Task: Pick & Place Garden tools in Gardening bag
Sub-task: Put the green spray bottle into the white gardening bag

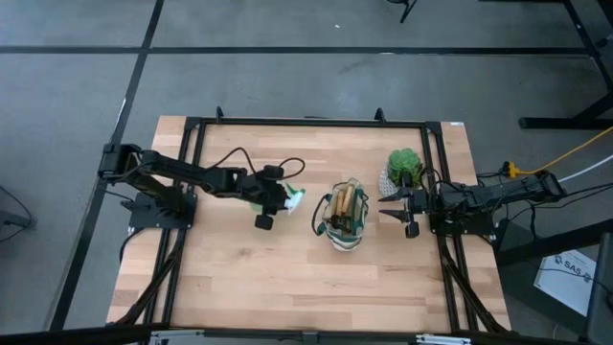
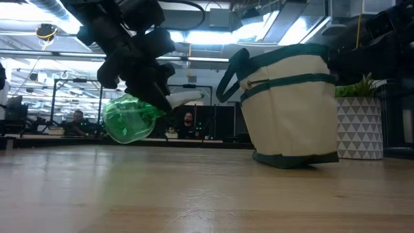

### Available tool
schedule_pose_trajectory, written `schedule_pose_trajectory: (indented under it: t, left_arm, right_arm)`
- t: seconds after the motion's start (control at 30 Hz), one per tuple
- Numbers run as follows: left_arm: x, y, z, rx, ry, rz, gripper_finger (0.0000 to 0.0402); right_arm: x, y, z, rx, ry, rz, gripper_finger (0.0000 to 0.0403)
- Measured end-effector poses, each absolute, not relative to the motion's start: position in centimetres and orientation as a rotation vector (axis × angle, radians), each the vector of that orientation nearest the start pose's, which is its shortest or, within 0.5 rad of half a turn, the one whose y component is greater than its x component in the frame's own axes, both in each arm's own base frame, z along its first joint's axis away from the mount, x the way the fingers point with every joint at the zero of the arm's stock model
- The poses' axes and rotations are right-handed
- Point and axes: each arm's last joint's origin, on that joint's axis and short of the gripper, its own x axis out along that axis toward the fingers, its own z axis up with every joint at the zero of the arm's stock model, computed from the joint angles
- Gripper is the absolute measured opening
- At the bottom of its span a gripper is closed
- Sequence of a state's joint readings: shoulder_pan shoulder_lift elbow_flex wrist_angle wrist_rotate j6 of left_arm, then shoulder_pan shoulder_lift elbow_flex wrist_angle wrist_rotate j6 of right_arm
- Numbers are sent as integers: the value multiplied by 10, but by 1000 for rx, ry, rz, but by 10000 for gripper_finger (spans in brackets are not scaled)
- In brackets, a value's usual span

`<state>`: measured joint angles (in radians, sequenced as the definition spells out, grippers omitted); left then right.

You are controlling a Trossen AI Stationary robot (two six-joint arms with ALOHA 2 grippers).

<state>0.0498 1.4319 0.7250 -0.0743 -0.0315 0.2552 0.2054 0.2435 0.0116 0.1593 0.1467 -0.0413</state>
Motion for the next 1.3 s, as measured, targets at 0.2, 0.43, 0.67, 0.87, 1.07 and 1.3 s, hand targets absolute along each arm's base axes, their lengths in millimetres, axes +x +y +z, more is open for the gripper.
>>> schedule_pose_trajectory:
  t: [0.2,0.43,0.67,0.87,1.07,1.3]
  left_arm:
    - [272,13,186,219,807,-23,124]
    - [251,14,210,213,804,41,124]
    - [212,12,211,185,552,86,124]
    - [185,11,207,144,196,112,124]
    - [176,9,215,86,-50,84,124]
    - [179,9,219,38,-109,80,126]
  right_arm:
    - [111,19,162,-54,70,60,146]
    - [111,19,162,-54,71,60,146]
    - [111,19,162,-54,72,60,146]
    - [111,19,162,-55,73,60,146]
    - [111,19,162,-55,73,60,147]
    - [111,19,162,-55,73,60,147]
